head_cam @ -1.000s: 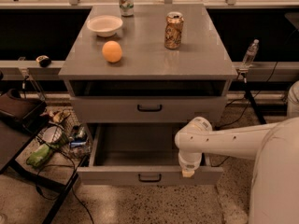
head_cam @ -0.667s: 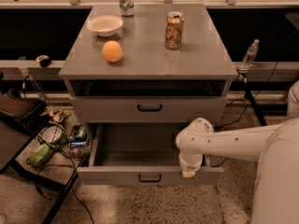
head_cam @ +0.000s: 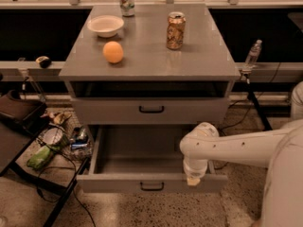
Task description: Open middle drawer
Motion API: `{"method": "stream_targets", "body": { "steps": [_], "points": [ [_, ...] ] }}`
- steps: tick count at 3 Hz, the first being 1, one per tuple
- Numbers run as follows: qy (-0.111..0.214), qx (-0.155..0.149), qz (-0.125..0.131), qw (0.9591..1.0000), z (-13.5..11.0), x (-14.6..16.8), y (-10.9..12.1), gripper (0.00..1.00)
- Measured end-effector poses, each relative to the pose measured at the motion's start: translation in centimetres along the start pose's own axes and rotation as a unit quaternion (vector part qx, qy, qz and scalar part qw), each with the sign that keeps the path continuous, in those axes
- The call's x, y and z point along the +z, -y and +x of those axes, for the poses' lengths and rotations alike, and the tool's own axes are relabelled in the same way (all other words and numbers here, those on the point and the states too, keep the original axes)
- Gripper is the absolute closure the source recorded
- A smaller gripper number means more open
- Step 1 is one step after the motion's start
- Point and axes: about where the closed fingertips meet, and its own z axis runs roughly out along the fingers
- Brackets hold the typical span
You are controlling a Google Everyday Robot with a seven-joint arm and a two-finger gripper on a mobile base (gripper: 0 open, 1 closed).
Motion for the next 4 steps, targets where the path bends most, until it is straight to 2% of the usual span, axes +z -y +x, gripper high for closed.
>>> {"method": "stream_targets", "body": {
  "steps": [1,2,4],
  "points": [
    [0.001,0.014,-0.010,0.9998,0.3,-0.6,-1.4,1.00],
    [-0.008,0.020,-0.031,0.9993,1.8,-0.5,-3.9,1.00],
    [-0.014,0.021,-0.045,0.9987,2.3,-0.7,-5.4,1.00]
  ]
}}
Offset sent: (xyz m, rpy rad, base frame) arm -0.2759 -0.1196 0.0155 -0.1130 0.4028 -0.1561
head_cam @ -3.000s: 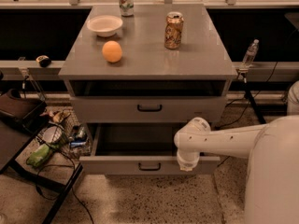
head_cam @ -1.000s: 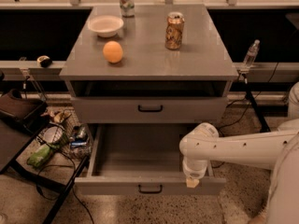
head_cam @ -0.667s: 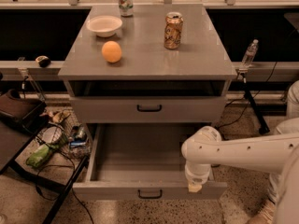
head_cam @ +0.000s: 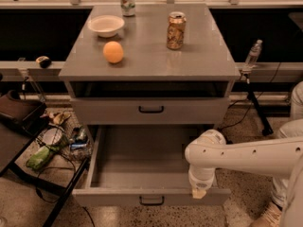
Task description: Open middle drawer
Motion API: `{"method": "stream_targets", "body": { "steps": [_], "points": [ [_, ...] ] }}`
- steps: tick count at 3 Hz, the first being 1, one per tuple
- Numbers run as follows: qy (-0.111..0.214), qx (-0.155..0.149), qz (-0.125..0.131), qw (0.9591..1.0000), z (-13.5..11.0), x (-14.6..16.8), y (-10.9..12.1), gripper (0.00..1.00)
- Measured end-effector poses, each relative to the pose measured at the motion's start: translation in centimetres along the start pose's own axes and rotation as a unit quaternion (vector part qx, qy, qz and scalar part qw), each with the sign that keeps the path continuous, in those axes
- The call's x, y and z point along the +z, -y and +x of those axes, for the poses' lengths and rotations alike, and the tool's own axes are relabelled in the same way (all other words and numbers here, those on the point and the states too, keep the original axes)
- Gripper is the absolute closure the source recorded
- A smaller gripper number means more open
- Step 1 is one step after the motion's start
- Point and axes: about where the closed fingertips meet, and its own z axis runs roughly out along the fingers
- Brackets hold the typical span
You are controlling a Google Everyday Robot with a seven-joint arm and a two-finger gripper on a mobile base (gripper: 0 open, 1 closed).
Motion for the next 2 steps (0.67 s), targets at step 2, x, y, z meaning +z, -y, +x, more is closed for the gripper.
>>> {"method": "stream_targets", "body": {
  "steps": [2],
  "points": [
    [-0.005,-0.001,-0.016,0.9999,0.68,-0.10,-1.46,0.97]
  ]
}}
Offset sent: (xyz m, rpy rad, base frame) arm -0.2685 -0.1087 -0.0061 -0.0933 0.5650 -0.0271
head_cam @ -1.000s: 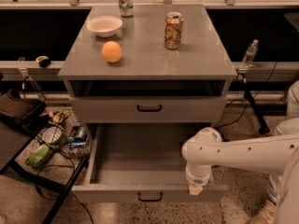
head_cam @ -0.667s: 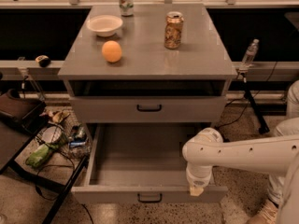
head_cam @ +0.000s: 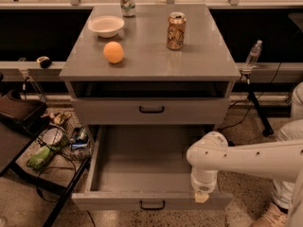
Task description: Open middle drawer
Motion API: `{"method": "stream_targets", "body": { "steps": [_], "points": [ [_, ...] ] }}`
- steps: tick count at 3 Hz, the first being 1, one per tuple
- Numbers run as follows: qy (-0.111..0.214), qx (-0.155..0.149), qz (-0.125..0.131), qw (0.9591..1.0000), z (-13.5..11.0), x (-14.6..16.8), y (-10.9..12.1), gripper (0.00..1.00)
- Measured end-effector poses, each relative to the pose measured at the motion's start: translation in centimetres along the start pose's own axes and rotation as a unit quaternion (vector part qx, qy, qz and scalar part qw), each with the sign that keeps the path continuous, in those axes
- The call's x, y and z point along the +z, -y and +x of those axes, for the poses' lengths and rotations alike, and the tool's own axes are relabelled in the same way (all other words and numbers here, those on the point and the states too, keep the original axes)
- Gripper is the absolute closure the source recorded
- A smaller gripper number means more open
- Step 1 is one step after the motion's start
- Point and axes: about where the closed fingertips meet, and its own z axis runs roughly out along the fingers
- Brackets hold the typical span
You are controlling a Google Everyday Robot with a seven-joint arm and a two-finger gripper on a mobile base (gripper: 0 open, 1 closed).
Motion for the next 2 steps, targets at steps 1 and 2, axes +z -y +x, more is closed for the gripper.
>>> {"method": "stream_targets", "body": {
  "steps": [1,2],
  "points": [
    [0.000,0.000,0.000,1.0000,0.00,0.00,0.00,0.74],
    [0.000,0.000,0.000,1.0000,0.00,0.00,0.00,0.51]
  ]
}}
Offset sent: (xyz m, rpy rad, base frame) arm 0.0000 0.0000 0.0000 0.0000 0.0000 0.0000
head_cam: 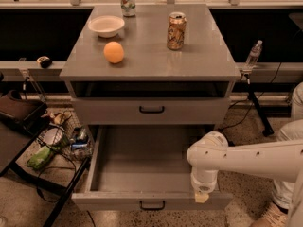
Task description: Open middle drawer
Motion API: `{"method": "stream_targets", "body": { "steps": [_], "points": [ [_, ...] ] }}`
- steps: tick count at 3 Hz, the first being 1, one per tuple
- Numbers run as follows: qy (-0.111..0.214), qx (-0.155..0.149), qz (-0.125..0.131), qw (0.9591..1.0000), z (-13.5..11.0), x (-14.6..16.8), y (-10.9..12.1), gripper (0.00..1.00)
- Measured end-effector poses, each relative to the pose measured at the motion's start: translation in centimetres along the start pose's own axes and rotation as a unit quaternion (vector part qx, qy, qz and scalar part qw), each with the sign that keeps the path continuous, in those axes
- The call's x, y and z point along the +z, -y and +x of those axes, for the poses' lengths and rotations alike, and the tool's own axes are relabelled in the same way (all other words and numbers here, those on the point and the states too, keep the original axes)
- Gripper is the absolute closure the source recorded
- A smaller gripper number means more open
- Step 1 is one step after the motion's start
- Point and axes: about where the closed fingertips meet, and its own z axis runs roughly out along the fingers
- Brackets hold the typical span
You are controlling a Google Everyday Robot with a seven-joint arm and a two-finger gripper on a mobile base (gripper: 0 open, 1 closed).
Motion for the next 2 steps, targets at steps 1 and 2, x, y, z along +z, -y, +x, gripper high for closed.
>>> {"method": "stream_targets", "body": {
  "steps": [1,2],
  "points": [
    [0.000,0.000,0.000,1.0000,0.00,0.00,0.00,0.28],
    [0.000,0.000,0.000,1.0000,0.00,0.00,0.00,0.05]
  ]
}}
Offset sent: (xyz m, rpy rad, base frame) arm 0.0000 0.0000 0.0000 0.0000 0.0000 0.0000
